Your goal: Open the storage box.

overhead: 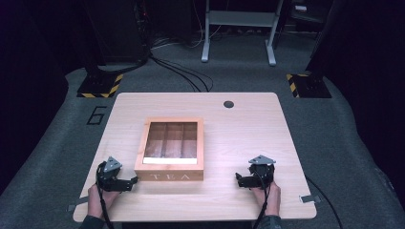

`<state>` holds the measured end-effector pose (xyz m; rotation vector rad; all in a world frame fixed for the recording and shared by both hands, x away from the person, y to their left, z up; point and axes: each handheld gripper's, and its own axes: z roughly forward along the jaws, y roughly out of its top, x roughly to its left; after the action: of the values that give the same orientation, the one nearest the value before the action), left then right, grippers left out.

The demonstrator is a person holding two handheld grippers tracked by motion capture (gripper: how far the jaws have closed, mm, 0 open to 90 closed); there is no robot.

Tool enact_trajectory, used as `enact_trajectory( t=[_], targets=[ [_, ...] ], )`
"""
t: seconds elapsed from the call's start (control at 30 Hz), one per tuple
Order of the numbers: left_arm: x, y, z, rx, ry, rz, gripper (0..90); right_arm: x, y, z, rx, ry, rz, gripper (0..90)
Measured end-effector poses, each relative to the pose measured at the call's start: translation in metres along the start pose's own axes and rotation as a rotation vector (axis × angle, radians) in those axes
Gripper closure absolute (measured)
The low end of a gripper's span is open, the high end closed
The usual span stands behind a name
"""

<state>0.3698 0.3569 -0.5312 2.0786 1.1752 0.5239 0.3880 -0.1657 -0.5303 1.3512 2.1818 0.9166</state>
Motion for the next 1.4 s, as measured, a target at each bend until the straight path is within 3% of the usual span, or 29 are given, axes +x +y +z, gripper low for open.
enact_trajectory(
  t=[0.33,0.57,0.7,0.9,1.0,1.1,1.2,1.4],
  targets=[
    [0.003,-0.001,-0.003,-0.009,-0.033,-0.008,4.3,0.000,0.000,0.000,-0.002,0.001,0.000,0.0],
    [0.000,-0.005,-0.010,-0.043,-0.053,-0.008,4.7,0.000,0.000,0.000,-0.003,0.001,0.000,0.0],
    [-0.001,-0.005,-0.017,-0.060,-0.083,-0.001,4.4,0.000,0.000,0.000,-0.005,0.002,0.002,0.2],
    [-0.008,-0.002,-0.032,-0.131,-0.143,0.001,7.1,0.000,0.000,0.000,-0.005,0.001,0.002,0.2],
    [-0.013,0.002,-0.036,-0.163,-0.180,0.009,14.4,0.000,0.000,0.000,-0.005,0.001,0.003,0.2],
    [-0.015,0.005,-0.038,-0.177,-0.188,0.018,17.5,0.000,0.000,0.000,-0.005,0.001,0.003,0.2],
    [-0.019,0.009,-0.041,-0.195,-0.222,0.014,28.3,0.000,0.000,0.000,-0.005,0.001,0.003,0.2],
    [-0.020,0.011,-0.044,-0.200,-0.226,0.023,47.9,0.000,0.000,0.000,-0.005,0.001,0.003,0.3]
  ],
)
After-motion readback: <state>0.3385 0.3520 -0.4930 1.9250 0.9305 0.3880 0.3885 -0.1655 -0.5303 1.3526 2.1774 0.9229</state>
